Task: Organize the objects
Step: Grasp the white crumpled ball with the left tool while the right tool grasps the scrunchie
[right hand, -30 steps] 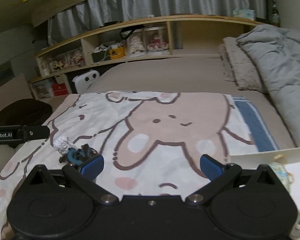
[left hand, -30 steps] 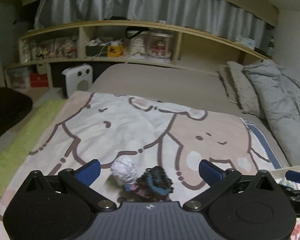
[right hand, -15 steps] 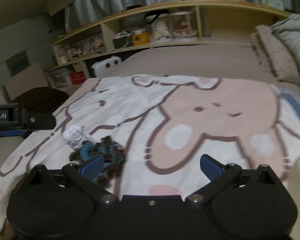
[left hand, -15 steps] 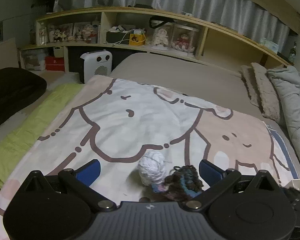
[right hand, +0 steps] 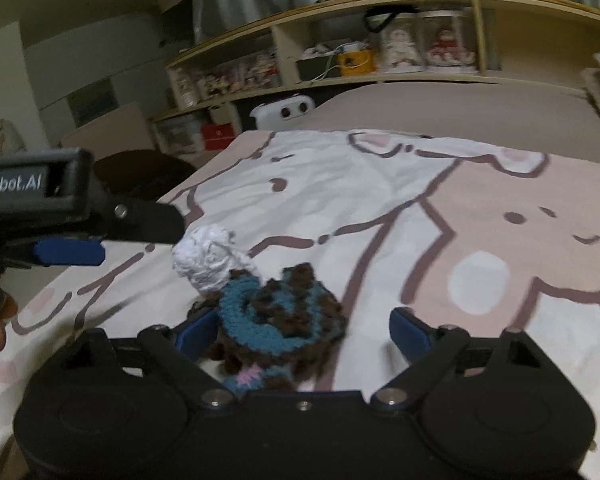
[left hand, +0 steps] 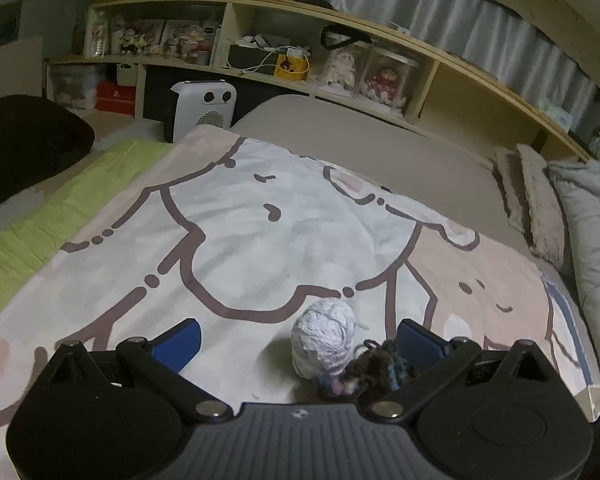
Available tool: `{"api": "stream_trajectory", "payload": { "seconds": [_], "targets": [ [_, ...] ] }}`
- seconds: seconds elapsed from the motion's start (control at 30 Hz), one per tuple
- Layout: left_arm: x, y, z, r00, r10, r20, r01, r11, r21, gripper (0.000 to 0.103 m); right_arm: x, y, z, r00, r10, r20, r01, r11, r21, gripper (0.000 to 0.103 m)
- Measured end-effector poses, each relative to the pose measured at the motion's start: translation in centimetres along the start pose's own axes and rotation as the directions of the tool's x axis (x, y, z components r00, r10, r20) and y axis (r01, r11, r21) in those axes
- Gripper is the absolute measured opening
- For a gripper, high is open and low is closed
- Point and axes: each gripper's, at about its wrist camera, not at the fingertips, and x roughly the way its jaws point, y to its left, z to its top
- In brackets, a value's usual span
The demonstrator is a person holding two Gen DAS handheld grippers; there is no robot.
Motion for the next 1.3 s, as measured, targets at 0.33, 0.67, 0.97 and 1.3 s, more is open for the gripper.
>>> {"api": "stream_trajectory", "payload": {
  "seconds": [0.33, 0.67, 0.97, 1.3],
  "targets": [
    [1.6, -0.9, -0.7, 0.999, -0.011, 0.039, 0.012, 1.0, -0.015, 0.085, -0.4, -0.7, -0.4, 0.995, 0.102, -0.016, -0.101, 0.994, 0.038, 0.046],
    [2.8, -0.8, -1.6, 1.0, 0.005, -0.009, -0.006, 0.998, -0.059, 0.03, -2.4, -1.3, -0.7, 0.994, 0.107, -0.033, -0.106, 0.994, 0.031, 0.026],
    [1.6, -1.4, -1.5, 0.999, -0.013, -0.031, 0.012, 0.999, -0.043, 0.024, -4.7, -2.6, -0.7, 0.998, 0.048, -0.037, -0.046, 0.997, 0.061, 0.016],
    [-1.9, -4.3, -1.9, 0.993, -0.101, -0.065, 0.102, 0.995, 0.017, 0.024, -9.1, -3.4, -1.1, 0.995, -0.029, -0.096, 0.037, 0.996, 0.081, 0.015]
  ]
}}
